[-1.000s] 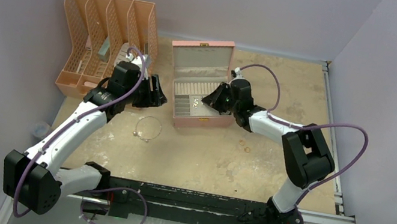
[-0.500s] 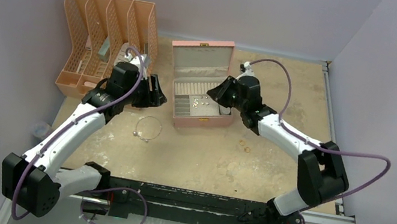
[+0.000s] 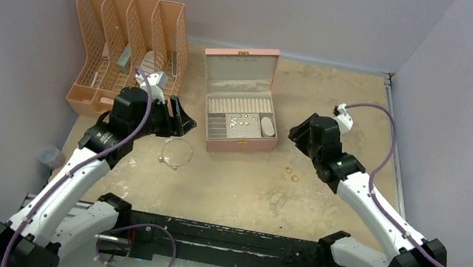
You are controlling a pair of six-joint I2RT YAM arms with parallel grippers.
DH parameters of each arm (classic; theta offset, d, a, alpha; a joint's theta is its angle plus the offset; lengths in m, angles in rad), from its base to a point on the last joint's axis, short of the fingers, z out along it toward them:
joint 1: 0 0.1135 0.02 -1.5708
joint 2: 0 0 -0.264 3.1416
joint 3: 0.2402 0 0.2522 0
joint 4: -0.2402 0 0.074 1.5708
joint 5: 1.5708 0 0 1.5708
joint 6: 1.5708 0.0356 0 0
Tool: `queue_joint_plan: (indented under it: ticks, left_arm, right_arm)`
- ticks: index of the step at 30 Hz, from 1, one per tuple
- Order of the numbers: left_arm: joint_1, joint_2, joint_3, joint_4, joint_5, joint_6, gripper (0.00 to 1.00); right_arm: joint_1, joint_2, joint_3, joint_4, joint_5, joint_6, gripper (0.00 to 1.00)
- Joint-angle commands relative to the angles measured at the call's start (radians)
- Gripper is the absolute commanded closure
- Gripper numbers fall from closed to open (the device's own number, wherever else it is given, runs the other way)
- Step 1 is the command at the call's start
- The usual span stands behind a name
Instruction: Organize the mixed jewelry
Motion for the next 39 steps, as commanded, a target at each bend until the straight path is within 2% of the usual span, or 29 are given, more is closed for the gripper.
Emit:
queue_joint_plan:
  ticks: [1,4,12,18,25,33,39]
  left_arm:
    - [0.007,-0.099,-0.032,0.032,0.045,-0.019,0.39]
    - [0.007,-0.141,-0.049,0.024,0.053,-0.020,0.39]
    - [0.007,-0.146,-0.085,0.005,0.101,-0.038,0.39]
    - [0.007,-0.143,-0.093,0.040,0.168,-0.025,0.35]
    - [0.007,-0.141,-0.092,0.035,0.177,-0.024,0.34]
    - [0.007,-0.141,-0.095,0.024,0.159,-0.032,0.34]
    - [0.007,-0.128,-0.095,0.028,0.158,-0.034,0.34]
  right_arm:
    - [0.003,-0.062,-0.076,-0.197,0.138,0.143,0.46]
    - [0.002,-0.066,-0.115,-0.225,0.127,0.206,0.47]
    - [0.000,0.036,-0.140,-0.281,0.131,0.294,0.61]
    - [0.000,0.129,-0.126,-0.323,0.084,0.254,0.64]
    - [0.000,0.161,-0.119,-0.292,0.049,0.223,0.60]
    - [0.000,0.205,-0.115,-0.243,0.057,0.159,0.73]
    - [0.000,0.229,-0.107,-0.210,0.053,0.114,0.78]
